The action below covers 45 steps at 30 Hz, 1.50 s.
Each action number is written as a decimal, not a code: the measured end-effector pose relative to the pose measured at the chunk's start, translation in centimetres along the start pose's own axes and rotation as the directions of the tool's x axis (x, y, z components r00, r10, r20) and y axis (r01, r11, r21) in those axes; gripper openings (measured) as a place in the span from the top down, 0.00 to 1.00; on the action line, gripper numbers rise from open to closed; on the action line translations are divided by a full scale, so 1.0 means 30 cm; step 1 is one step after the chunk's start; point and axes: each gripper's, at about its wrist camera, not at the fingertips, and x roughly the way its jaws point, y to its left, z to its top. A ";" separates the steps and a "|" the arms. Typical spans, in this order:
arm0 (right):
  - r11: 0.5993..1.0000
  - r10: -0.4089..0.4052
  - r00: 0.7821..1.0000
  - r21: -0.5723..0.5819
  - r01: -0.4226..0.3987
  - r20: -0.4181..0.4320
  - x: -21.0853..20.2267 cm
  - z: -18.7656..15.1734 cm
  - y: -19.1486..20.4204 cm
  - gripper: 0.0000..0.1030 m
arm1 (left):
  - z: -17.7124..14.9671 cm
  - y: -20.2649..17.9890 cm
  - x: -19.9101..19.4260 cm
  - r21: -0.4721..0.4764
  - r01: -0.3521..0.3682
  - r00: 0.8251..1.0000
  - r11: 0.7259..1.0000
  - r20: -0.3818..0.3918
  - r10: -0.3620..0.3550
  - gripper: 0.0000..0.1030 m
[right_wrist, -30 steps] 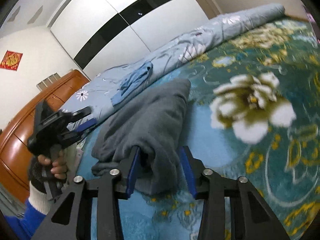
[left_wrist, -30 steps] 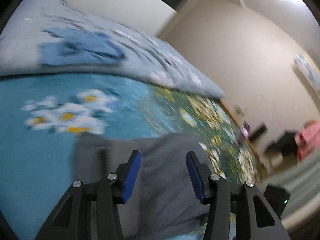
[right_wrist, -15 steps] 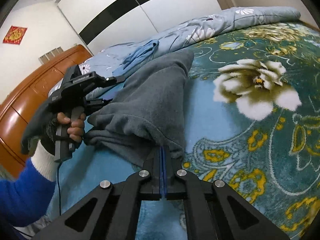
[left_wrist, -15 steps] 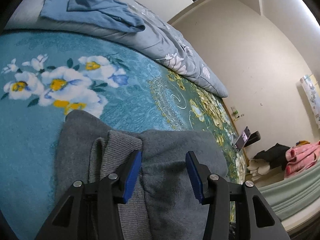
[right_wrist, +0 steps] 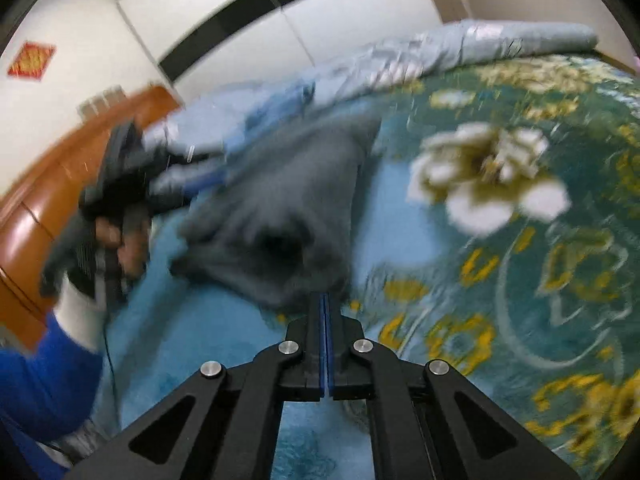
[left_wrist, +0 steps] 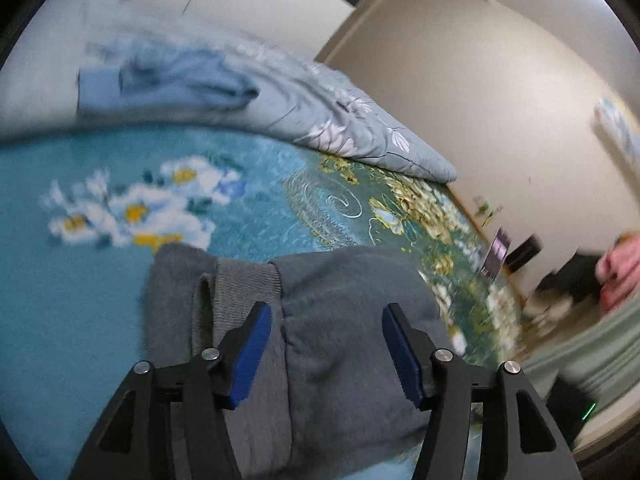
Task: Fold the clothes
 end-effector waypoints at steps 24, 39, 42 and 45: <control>0.999 0.005 1.000 0.051 -0.004 -0.019 0.147 0.083 -0.004 0.99 | -0.134 0.158 0.001 -0.134 -0.051 0.998 0.990 -0.050 0.045 0.35; 0.994 0.002 1.000 0.110 0.000 -0.013 0.135 0.053 -0.032 0.98 | -0.197 0.326 -0.020 -0.532 0.246 0.940 0.811 -0.072 -0.332 0.34; 0.993 0.006 1.000 0.121 -0.004 -0.013 0.139 0.054 -0.036 0.97 | -0.162 0.311 0.014 -0.533 0.225 0.937 0.816 -0.111 -0.331 0.33; 0.993 0.001 1.000 0.121 0.000 -0.012 0.136 0.051 -0.031 0.97 | -0.131 0.280 0.028 -0.495 0.213 0.941 0.842 -0.128 -0.313 0.30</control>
